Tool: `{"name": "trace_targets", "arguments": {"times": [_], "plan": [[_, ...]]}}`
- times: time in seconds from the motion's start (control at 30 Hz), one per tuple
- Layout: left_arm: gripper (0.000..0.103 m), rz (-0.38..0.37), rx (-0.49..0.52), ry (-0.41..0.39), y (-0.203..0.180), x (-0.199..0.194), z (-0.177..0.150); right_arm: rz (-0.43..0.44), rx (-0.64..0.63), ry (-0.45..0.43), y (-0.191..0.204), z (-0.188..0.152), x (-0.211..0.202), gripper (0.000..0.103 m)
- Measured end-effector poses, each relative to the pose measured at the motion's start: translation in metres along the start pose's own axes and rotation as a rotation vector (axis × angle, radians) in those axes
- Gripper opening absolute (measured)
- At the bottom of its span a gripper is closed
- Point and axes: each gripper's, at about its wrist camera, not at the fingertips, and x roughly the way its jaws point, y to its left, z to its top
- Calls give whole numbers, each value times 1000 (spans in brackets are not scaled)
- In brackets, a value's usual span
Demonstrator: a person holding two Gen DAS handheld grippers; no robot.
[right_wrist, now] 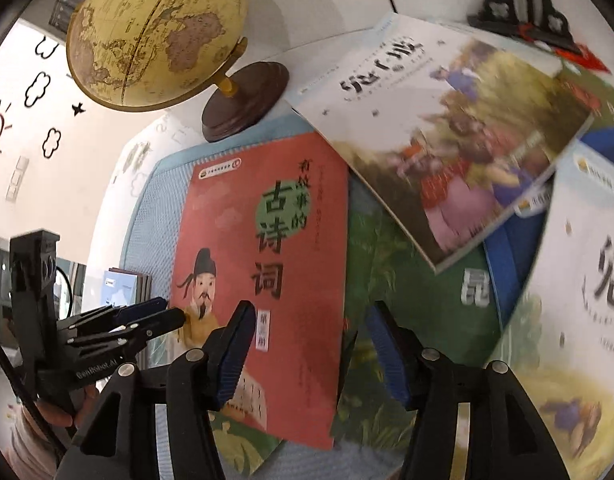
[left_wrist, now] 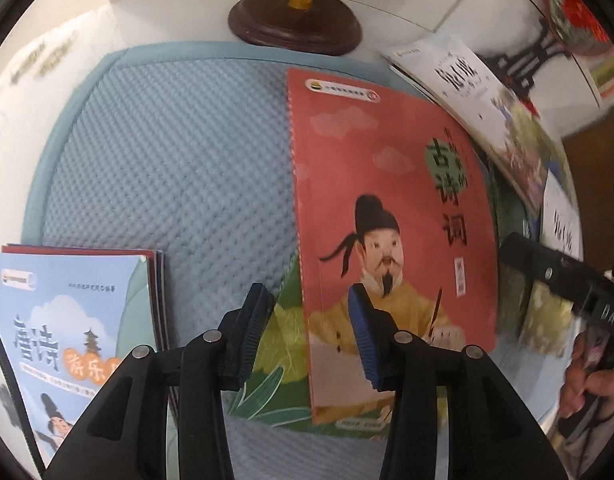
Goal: Organize books
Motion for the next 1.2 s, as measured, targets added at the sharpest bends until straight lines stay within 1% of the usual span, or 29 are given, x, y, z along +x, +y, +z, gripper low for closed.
{"name": "trace_targets", "arguments": {"times": [0.07, 0.1, 0.13, 0.2, 0.27, 0.3, 0.33, 0.37, 0.4, 0.43, 0.47, 0.53, 0.57, 0.6, 0.67, 0.77, 0.87, 0.97, 1.07, 1.17, 1.2], "plan": [[40, -12, -4, 5, 3, 1, 2, 3, -30, 15, 7, 4, 6, 57], [40, -12, 2, 4, 2, 1, 2, 12, -34, 38, 10, 4, 11, 58], [40, -10, 8, 1, 2, 1, 1, -12, -45, 45, 14, 6, 17, 60], [40, -7, 22, 1, -1, 1, 0, -42, -61, 15, 18, 5, 19, 60], [38, 0, 42, -7, -4, 0, -2, -16, -14, 3, 13, 3, 18, 60], [38, 10, 70, -14, -8, 0, -4, -1, 2, 4, 10, 3, 17, 60], [35, 23, 95, -24, -11, -1, -5, 20, 9, 16, 7, 2, 16, 60], [29, 42, 125, -36, -17, -1, -7, 36, 11, 31, 7, 2, 16, 60], [26, 64, 170, -51, -21, -4, -11, 62, 15, 50, 7, -1, 16, 60], [23, 66, 195, -55, -24, -6, -13, 77, 22, 55, 7, -4, 16, 61], [23, 67, 213, -45, -26, -7, -15, 71, 22, 49, 7, -9, 14, 61], [23, 46, 213, -10, -25, -6, -22, 60, 18, 35, 11, -21, 12, 61], [23, 38, 201, -9, -23, -6, -25, 76, 38, 31, 9, -26, 10, 61], [23, 30, 188, -5, -19, -8, -31, 100, 64, 42, 7, -31, 10, 61], [23, 21, 174, 2, -14, -11, -39, 126, 70, 65, 10, -40, 11, 61], [23, -8, 149, 22, -7, -15, -57, 117, 28, 107, 21, -62, 10, 61], [23, -30, 157, 46, -8, -18, -83, 117, 24, 128, 23, -87, 5, 61], [23, -60, 166, 82, -16, -17, -109, 130, 53, 142, 14, -112, -1, 61], [23, -89, 166, 111, -25, -16, -131, 120, 59, 155, 6, -136, -11, 61], [23, -144, 189, 160, -31, -17, -161, 130, 68, 187, -5, -155, -21, 60], [23, -170, 177, 174, -29, -16, -171, 146, 76, 201, -9, -162, -24, 60]]}}
